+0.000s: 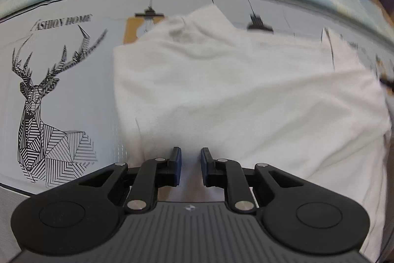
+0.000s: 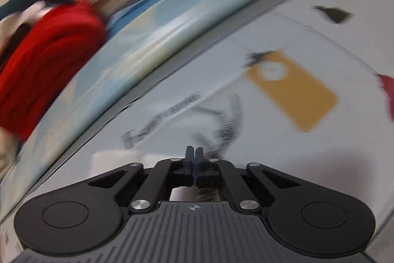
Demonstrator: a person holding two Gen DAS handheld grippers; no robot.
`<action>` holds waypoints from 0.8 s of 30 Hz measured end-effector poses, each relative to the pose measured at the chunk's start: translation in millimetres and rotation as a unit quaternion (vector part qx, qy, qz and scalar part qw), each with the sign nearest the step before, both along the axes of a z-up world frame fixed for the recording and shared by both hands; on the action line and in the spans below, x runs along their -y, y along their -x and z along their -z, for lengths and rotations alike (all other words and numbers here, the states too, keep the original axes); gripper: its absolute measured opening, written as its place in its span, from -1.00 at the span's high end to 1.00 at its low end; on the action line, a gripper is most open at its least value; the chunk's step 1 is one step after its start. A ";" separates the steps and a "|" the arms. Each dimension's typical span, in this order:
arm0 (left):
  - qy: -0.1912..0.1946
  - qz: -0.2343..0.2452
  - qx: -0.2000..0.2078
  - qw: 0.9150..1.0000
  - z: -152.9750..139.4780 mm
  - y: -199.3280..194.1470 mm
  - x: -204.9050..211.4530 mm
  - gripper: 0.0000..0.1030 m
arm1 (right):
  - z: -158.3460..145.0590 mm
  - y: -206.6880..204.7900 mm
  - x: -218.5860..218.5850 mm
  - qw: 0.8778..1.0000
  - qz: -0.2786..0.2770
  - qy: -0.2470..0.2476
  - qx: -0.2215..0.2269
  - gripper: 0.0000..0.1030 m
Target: Fold small clothes
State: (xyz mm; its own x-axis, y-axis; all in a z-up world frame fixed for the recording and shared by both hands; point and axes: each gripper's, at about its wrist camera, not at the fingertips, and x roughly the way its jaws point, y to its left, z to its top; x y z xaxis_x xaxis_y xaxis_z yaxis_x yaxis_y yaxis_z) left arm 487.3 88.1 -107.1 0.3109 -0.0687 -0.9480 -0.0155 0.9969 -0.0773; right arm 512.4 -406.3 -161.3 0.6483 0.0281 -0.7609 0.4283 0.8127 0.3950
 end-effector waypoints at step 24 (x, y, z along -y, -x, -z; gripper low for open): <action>0.053 0.010 0.005 0.999 -29.0 11.0 -19.6 0.54 | -21.9 31.9 -26.2 0.959 -0.278 -0.059 -0.022 0.62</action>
State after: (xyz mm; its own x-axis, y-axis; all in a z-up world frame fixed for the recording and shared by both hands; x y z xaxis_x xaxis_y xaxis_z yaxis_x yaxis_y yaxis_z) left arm 476.3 107.7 -78.1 0.3170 -0.1755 -0.9320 0.0060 0.9831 -0.1831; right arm 480.5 -380.1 -139.4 0.4761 0.4476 -0.7569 -0.0392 0.8707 0.4902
